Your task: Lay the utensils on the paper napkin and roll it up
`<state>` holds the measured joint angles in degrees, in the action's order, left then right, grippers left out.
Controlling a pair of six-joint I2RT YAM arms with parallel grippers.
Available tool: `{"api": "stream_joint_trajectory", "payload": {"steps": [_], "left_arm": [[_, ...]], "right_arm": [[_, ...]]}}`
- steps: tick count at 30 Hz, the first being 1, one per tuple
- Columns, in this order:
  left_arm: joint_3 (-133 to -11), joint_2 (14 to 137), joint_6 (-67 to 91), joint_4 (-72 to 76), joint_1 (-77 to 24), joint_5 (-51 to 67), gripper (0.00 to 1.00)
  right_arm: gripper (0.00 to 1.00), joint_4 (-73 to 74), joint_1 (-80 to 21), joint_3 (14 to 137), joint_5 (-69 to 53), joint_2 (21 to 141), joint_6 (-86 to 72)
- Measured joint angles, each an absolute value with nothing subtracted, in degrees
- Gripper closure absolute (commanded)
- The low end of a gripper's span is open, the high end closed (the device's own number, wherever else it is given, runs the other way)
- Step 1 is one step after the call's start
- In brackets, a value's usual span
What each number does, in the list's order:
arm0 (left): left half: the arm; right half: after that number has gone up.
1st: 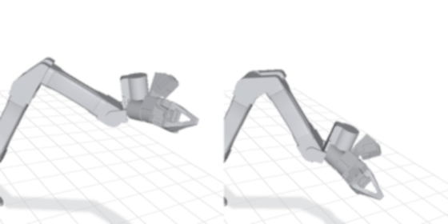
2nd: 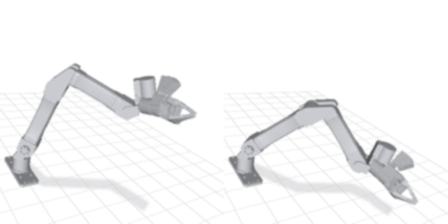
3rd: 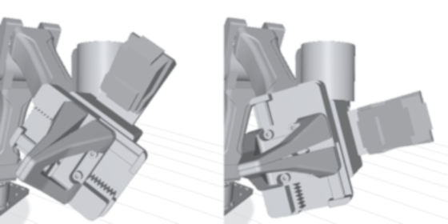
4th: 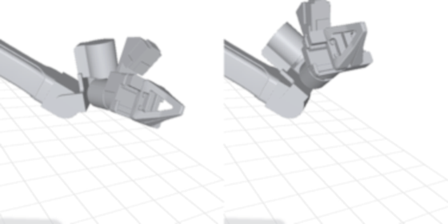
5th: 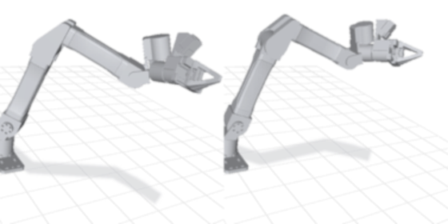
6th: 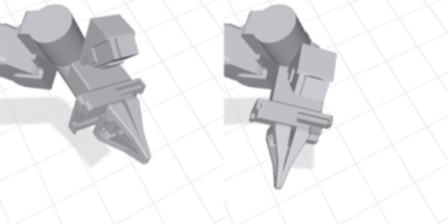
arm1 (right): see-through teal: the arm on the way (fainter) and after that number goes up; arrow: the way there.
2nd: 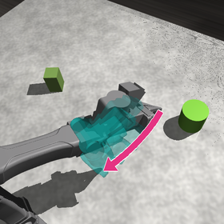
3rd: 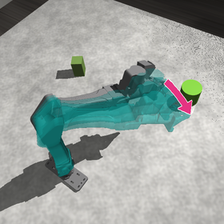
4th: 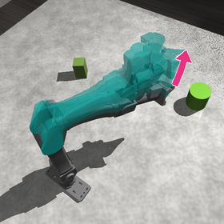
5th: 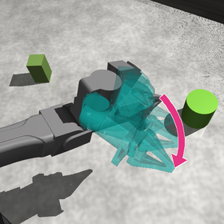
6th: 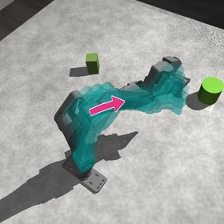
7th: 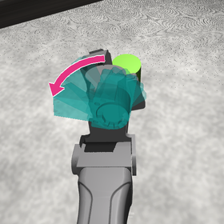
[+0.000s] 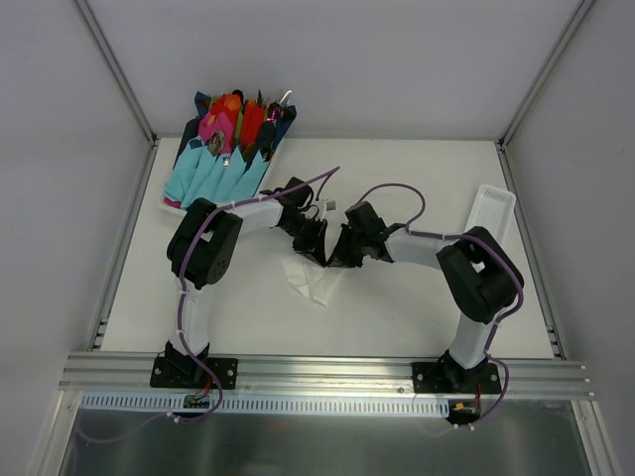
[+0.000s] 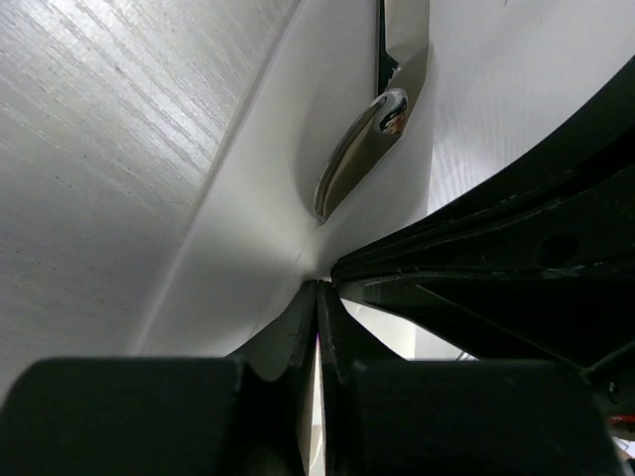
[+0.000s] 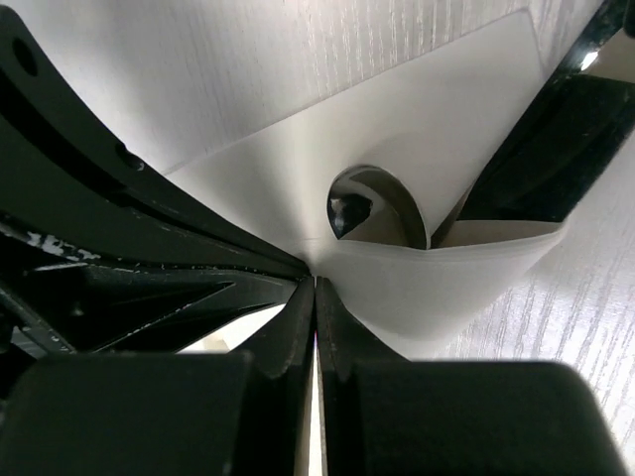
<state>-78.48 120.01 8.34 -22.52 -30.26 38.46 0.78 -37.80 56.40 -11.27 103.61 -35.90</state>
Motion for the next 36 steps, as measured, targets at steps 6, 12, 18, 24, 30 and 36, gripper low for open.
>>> {"api": "stream_joint_trajectory", "payload": {"steps": [6, 12, 18, 24, 30, 36], "left_arm": [[-78.5, 120.0, 8.3, -22.5, -30.0, 38.5, 1.0], [-77.8, 119.1, 8.0, -22.1, -29.9, 38.4, 0.99], [-73.6, 114.2, 5.9, -22.7, -29.9, 35.1, 0.96], [-71.6, 111.2, 4.1, -23.6, -29.9, 33.3, 0.94], [-71.3, 109.4, 2.9, -24.0, -29.9, 32.7, 0.93], [-71.1, 107.9, 2.5, -24.8, -28.3, 31.2, 0.71]], "right_arm": [[0.99, 1.3, -37.8, 56.9, -11.2, 104.0, -35.8], [0.99, 0.8, -37.8, 57.0, -11.4, 104.6, -36.1], [1.0, -0.4, -37.7, 57.1, -12.3, 105.5, -36.9], [1.0, -0.8, -37.6, 57.1, -12.9, 105.7, -37.1], [1.0, -1.4, -37.4, 57.1, -13.8, 106.1, -37.3], [1.0, -2.3, -37.0, 57.1, -15.2, 106.6, -37.5]]}}
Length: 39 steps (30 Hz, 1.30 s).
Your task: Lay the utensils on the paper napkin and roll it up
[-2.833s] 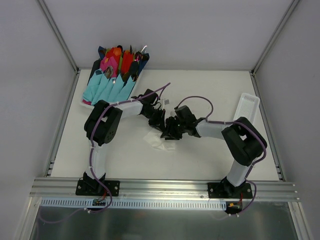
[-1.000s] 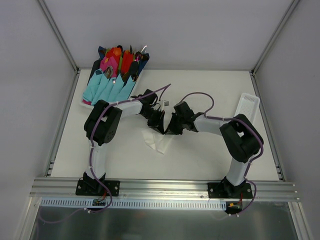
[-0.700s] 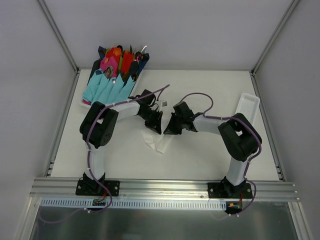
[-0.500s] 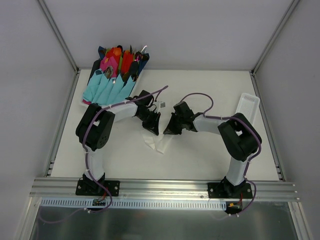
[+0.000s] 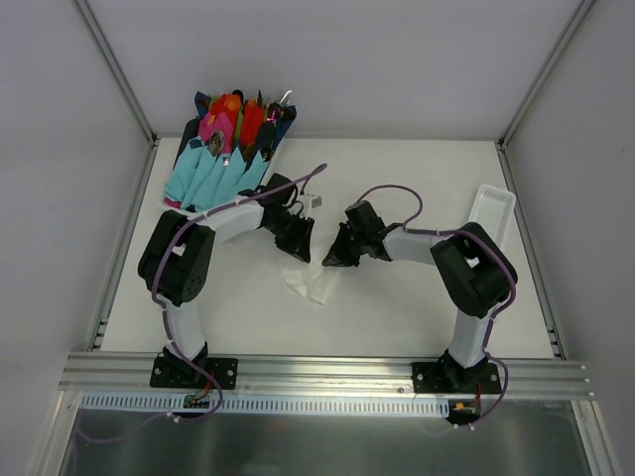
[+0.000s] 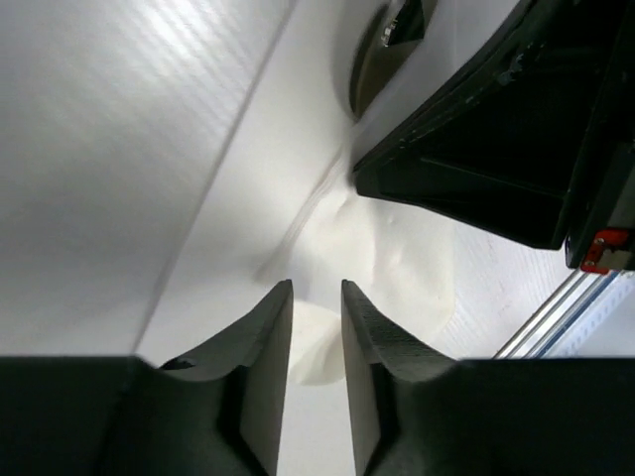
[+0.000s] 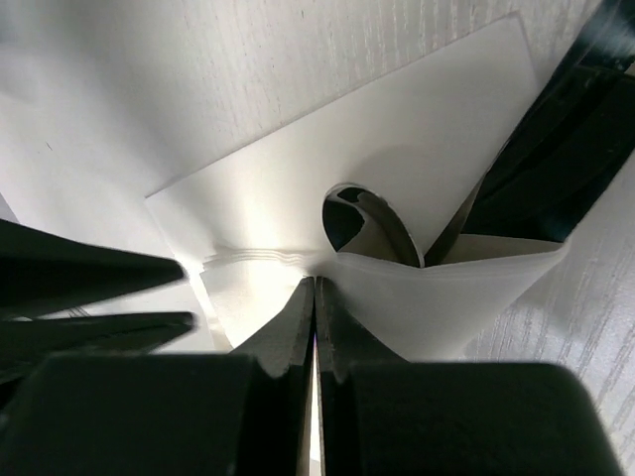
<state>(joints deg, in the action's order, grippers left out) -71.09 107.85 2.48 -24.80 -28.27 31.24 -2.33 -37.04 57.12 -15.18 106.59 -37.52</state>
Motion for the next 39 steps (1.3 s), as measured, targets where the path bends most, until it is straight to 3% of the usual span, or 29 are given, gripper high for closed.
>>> {"api": "stream_joint_trajectory", "payload": {"steps": [2, 10, 36, 39], "left_arm": [[-71.0, 106.3, 2.5, -25.0, -26.4, 30.3, 0.56], [-68.8, 99.9, 1.9, -25.2, -18.8, 23.4, 0.53], [-67.0, 106.1, 2.7, -24.9, -24.6, 16.8, 0.68], [-67.0, 106.2, 2.5, -25.0, -25.4, 16.1, 0.76]], "right_arm": [[1.0, -2.4, -37.0, 57.1, -15.4, 106.6, -37.5], [1.0, -3.0, -36.9, 56.9, -15.8, 106.7, -37.5], [1.0, -4.5, -36.6, 56.0, -16.5, 106.7, -38.4], [1.0, -4.6, -36.6, 55.9, -16.6, 106.7, -38.5]]}}
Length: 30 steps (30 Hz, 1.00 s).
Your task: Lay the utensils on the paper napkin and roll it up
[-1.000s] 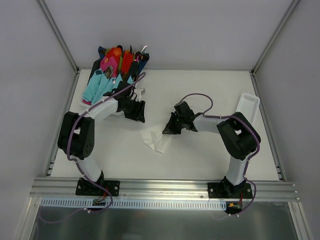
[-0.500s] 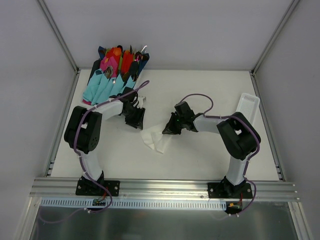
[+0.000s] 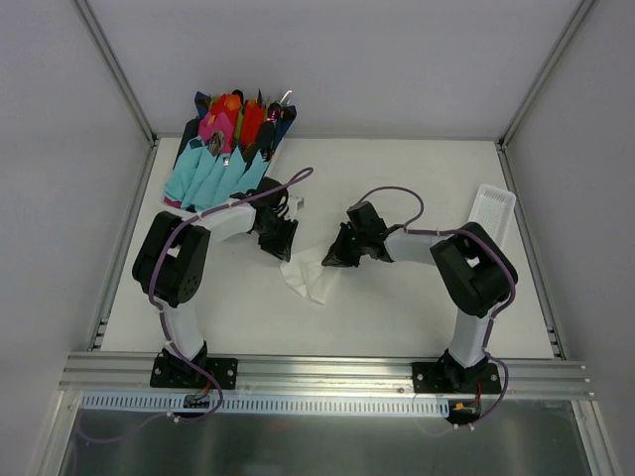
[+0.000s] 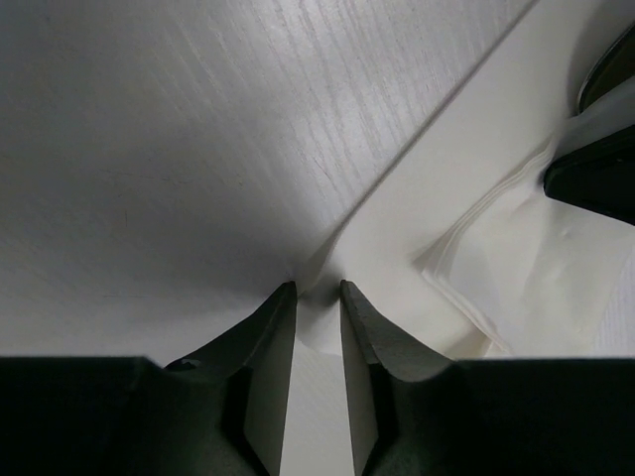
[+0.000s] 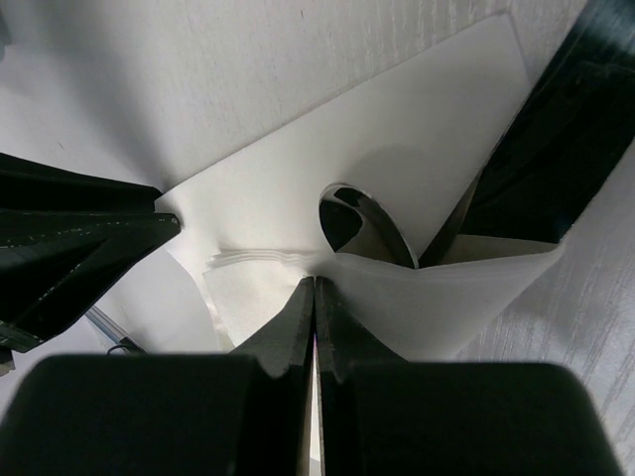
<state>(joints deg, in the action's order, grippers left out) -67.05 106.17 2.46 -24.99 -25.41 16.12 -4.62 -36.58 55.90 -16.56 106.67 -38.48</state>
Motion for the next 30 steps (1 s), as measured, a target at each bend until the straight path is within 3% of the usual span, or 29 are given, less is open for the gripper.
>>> {"api": "stream_joint_trajectory", "payload": {"steps": [7, 30], "left_arm": [[-67.6, 107.1, 2.4, -25.6, -25.9, 16.6, 1.0], [-71.9, 105.5, 6.5, -29.0, -30.1, 36.7, 1.0]], "right_arm": [[1.0, -5.3, -36.6, 55.6, -16.8, 106.7, -38.8], [1.0, -6.3, -36.6, 54.9, -17.0, 106.7, -39.4]]}}
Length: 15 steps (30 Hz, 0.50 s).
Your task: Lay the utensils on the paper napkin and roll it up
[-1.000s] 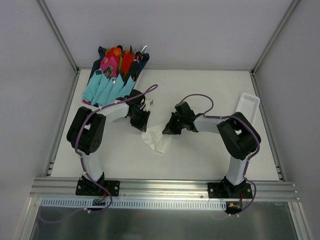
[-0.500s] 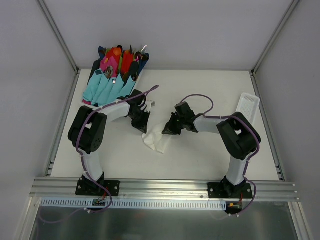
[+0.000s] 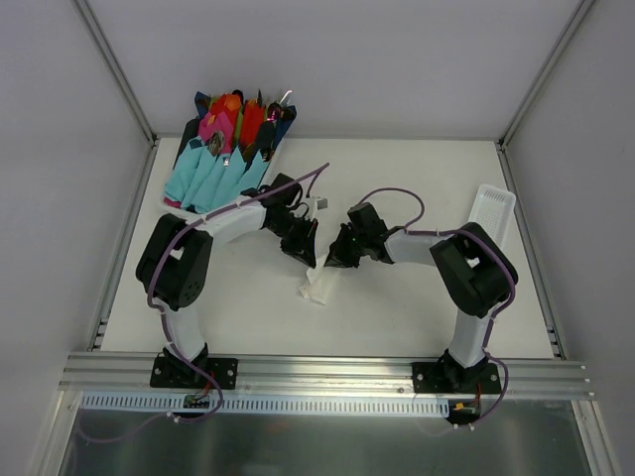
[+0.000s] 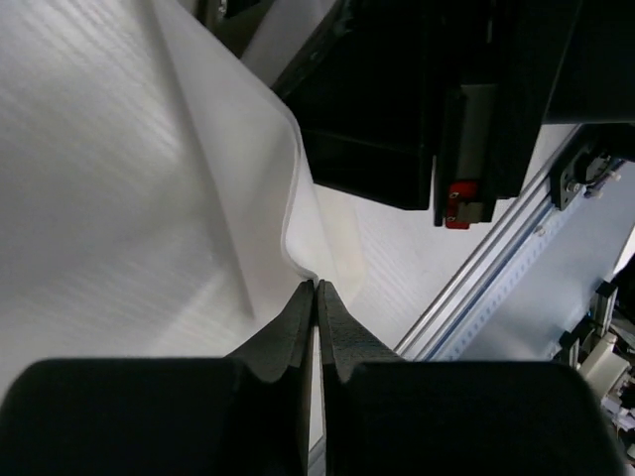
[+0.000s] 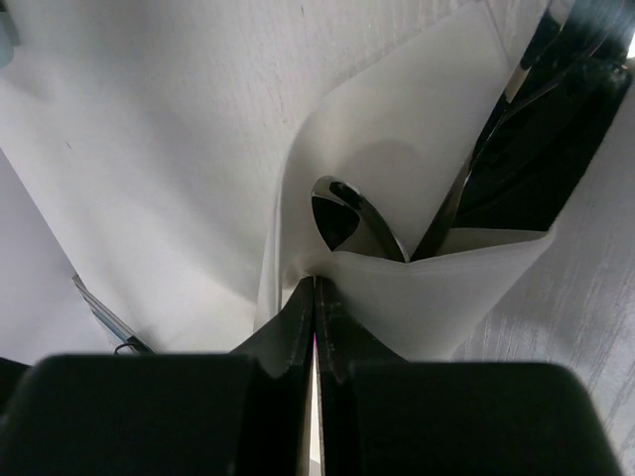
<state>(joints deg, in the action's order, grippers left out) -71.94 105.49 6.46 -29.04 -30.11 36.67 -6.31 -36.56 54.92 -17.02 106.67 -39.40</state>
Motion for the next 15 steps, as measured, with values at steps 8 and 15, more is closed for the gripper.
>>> {"api": "stream_joint_trajectory", "payload": {"steps": [8, 15], "left_arm": [[-74.0, 110.3, 8.4, -28.7, -32.2, 39.1, 1.0], [-74.0, 115.5, 10.3, -27.7, -32.7, 38.7, 1.0]], "right_arm": [[1.0, -6.8, -36.6, 54.6, -17.0, 106.6, -39.8], [1.0, -7.3, -36.6, 54.2, -17.0, 106.4, -40.1]]}}
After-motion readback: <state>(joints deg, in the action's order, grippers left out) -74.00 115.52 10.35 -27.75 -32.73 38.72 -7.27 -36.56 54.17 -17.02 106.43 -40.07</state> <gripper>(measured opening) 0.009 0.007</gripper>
